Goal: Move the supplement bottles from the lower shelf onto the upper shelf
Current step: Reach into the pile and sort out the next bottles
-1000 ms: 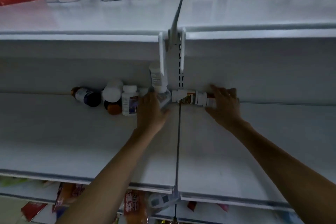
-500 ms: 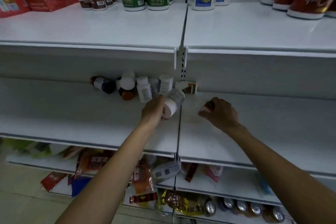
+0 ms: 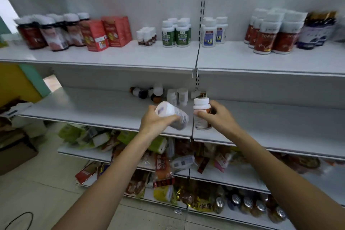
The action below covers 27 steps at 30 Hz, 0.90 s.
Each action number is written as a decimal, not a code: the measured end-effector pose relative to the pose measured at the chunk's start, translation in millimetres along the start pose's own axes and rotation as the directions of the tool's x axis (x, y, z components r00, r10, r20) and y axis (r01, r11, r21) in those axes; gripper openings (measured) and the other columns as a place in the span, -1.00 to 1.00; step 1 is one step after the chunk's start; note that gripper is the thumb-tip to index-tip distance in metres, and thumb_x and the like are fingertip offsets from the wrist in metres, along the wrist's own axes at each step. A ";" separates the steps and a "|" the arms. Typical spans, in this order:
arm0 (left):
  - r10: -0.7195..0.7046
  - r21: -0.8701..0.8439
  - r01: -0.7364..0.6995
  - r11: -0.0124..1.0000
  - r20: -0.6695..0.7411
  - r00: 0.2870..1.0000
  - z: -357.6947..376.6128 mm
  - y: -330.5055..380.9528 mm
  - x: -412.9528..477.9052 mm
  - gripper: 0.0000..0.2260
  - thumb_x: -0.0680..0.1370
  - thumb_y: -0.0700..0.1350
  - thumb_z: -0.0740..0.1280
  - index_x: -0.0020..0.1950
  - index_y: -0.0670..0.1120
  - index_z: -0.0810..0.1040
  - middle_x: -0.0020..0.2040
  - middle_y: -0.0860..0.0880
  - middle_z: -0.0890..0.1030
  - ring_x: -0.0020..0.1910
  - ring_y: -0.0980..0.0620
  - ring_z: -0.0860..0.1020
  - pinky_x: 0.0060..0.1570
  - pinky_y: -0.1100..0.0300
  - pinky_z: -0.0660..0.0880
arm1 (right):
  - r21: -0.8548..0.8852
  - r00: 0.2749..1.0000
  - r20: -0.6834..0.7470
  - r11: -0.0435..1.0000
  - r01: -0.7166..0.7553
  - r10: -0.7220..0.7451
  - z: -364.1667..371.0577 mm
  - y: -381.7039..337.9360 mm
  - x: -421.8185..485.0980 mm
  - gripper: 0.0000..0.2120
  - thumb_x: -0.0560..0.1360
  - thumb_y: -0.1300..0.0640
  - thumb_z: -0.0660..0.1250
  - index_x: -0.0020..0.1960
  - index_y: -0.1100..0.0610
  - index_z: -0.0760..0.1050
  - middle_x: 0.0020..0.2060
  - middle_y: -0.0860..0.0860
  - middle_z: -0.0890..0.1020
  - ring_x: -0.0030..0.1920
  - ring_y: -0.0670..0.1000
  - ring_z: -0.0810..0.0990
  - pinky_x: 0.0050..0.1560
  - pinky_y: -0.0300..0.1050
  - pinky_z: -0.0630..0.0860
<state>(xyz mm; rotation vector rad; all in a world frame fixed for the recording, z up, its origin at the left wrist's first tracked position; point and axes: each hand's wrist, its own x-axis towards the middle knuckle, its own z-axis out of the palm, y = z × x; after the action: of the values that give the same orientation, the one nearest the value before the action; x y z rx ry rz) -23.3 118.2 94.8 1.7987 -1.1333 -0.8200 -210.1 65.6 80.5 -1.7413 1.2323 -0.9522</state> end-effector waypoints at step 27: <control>0.470 -0.416 -0.367 0.832 0.178 0.864 187.8 184.8 -138.9 -0.56 0.40 -0.09 0.48 0.19 0.01 0.36 -0.03 0.01 0.56 -0.09 0.06 0.56 -0.19 0.22 0.52 | 0.127 0.983 -0.153 0.985 0.121 -0.101 -283.6 -28.3 -96.1 -0.72 0.60 0.03 0.14 0.26 -0.23 0.34 -0.05 0.05 0.55 -0.09 -0.01 0.52 0.02 -0.03 0.46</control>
<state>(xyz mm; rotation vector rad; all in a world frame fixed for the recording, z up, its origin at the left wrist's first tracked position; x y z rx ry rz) -304.0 144.3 190.9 1.0834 -1.3850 -0.9522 -477.1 114.8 209.9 -1.6711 1.1415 -1.2194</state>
